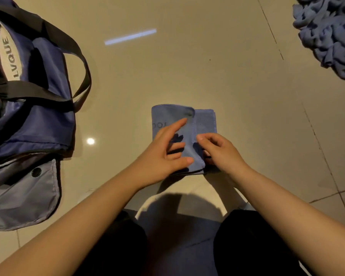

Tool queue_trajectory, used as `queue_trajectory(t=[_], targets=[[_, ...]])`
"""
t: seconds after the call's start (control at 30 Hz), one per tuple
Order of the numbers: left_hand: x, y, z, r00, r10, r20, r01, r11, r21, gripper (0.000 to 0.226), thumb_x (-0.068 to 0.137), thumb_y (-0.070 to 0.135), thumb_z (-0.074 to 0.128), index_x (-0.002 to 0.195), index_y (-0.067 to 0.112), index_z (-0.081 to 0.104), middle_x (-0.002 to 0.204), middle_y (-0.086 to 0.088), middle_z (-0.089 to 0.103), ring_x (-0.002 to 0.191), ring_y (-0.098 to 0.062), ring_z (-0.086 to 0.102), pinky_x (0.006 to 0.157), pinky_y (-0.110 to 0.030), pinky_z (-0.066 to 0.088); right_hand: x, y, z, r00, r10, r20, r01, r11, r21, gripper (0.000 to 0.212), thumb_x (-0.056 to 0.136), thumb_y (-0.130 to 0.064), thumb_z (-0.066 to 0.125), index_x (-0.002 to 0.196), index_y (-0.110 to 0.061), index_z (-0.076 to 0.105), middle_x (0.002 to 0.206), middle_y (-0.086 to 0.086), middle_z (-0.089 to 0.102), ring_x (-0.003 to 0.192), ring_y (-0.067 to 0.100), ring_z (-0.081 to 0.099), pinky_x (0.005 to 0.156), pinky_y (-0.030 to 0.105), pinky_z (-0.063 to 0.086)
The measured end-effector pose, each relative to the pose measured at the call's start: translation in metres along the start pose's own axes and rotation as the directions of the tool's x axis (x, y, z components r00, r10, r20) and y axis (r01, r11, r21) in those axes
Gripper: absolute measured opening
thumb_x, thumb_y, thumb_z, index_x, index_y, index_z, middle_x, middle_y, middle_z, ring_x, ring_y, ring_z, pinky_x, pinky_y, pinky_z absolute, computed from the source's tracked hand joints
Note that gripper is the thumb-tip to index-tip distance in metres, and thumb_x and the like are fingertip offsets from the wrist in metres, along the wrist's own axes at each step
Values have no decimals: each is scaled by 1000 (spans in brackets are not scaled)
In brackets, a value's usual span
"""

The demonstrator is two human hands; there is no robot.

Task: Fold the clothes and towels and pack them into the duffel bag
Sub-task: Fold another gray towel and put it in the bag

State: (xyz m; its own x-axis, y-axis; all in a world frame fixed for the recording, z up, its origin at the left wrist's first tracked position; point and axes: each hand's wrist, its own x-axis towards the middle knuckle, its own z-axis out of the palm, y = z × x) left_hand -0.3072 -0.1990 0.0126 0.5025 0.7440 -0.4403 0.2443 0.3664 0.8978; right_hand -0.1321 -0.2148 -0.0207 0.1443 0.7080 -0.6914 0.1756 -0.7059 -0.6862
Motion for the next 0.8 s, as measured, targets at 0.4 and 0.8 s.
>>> queue_trajectory(t=[0.4,0.8], targets=[[-4,-54,-27,940,338,43,-198,439,876,51,91,40,47,135,13,54,143,-17,45,132,-37,41,103,-51,39,5,-1,-4,965,-187,-185,135,956,-259,20,79,-10,64,72,-20,49,64,-5,45,58,11,38,56,24,34],[-2,-82,-16,972,195,133,-169,184,968,57,96,47,32,145,19,43,153,-15,33,138,-38,35,102,-57,37,13,23,-21,977,-130,-172,55,921,-386,3,91,-13,54,91,-10,52,74,-4,49,64,10,42,56,21,33]])
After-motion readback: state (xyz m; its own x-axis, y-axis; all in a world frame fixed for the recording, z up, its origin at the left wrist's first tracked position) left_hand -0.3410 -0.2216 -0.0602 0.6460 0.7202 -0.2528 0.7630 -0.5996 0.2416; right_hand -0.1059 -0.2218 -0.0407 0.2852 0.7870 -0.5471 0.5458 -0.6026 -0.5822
